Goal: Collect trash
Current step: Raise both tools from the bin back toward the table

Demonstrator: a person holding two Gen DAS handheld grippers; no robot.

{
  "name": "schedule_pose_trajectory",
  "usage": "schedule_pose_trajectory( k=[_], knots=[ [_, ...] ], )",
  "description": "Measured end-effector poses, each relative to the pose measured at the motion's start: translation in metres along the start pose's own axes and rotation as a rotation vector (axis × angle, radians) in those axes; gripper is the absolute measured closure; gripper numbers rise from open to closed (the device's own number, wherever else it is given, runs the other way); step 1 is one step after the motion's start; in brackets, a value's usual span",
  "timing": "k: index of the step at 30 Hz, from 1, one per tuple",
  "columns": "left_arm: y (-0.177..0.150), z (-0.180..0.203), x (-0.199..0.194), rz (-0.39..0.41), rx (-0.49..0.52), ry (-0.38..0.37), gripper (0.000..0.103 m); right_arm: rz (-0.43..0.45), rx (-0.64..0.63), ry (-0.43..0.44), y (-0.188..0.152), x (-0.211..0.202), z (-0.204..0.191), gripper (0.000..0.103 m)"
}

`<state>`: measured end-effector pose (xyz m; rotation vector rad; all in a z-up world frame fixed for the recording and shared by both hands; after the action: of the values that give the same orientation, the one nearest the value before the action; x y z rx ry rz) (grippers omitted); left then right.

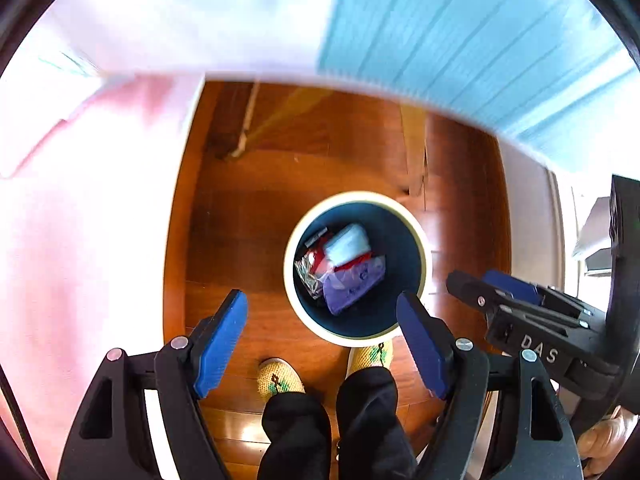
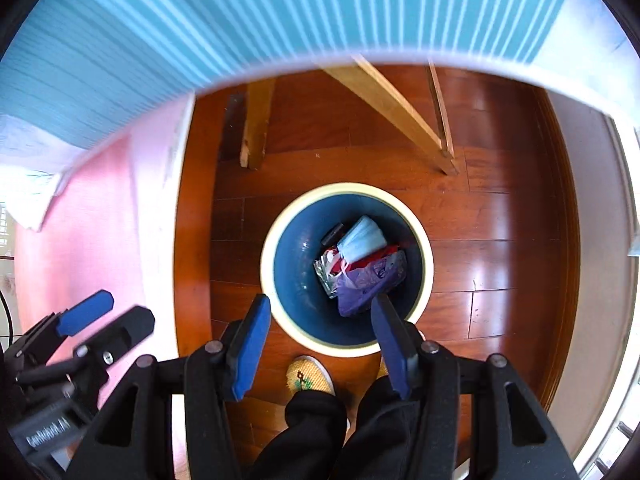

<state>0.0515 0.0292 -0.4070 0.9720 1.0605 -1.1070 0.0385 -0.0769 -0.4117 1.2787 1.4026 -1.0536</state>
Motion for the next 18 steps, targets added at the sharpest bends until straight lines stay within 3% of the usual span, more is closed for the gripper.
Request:
schedule_pose_trajectory(
  k=[9, 18],
  knots=[
    [0.017, 0.004, -0.12, 0.141, 0.021, -0.018, 0.028, 0.059, 0.007, 0.005, -0.011, -0.105, -0.026, 0.05],
    [0.034, 0.039, -0.245, 0.265, 0.147, -0.053, 0.028, 0.195, 0.007, -0.016, -0.016, -0.225, -0.047, 0.05]
  ],
)
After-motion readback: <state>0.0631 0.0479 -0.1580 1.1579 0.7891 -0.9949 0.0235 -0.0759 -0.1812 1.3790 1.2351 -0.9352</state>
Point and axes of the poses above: each gripper's, at about its wrist camera, not at the fingertips, and x roughly the way its jaws point, z to its right, y to its top, the point moved 7 cm from there along x, roughly the way its jaws point, and after that the axes turned 4 degrees about -z, right-handed, at the moved point
